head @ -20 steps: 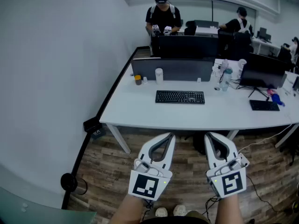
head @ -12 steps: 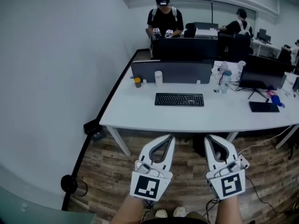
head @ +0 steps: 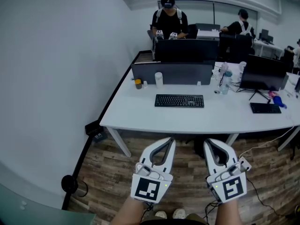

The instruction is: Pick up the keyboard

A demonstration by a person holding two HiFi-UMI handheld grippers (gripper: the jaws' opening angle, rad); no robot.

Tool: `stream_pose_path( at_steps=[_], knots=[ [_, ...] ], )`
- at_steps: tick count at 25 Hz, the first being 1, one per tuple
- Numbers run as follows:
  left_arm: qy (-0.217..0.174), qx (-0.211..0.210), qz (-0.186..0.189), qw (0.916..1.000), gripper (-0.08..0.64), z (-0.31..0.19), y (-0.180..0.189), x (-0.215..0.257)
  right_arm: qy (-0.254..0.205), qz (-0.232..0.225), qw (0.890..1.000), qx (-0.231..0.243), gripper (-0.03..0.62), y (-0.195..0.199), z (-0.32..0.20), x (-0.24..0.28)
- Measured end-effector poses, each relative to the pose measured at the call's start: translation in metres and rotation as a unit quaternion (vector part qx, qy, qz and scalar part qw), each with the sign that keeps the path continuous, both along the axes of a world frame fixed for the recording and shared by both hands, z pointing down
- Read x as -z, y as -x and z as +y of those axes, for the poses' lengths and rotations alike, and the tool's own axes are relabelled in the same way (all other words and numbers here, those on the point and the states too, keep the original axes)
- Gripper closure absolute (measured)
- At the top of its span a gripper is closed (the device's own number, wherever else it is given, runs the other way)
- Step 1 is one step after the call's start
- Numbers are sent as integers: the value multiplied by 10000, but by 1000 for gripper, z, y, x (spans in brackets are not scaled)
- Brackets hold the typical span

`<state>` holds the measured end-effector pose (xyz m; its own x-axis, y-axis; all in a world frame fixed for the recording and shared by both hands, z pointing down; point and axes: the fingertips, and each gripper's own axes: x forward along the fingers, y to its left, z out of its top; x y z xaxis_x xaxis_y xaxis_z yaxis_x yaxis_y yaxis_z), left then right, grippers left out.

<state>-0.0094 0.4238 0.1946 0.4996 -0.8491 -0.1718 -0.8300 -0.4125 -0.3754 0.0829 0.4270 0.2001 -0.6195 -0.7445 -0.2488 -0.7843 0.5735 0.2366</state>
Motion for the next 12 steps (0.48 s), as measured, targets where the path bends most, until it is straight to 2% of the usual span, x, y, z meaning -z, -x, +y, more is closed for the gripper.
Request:
stream_pose_path(
  at_steps=[3,7,12],
  knots=[
    [-75,26,-66,9999,552,-4,-7,-1,-113,36,9999,40,561,-6,-2,-2],
    [-22,110,52,9999,552,-1,-17,-2,-51,166,9998,-43,561,-23,0,-8],
    [-145,97,-39,9998,552,8,-30,8,-85,101,9999,-89,561,-40,8,-1]
  ],
)
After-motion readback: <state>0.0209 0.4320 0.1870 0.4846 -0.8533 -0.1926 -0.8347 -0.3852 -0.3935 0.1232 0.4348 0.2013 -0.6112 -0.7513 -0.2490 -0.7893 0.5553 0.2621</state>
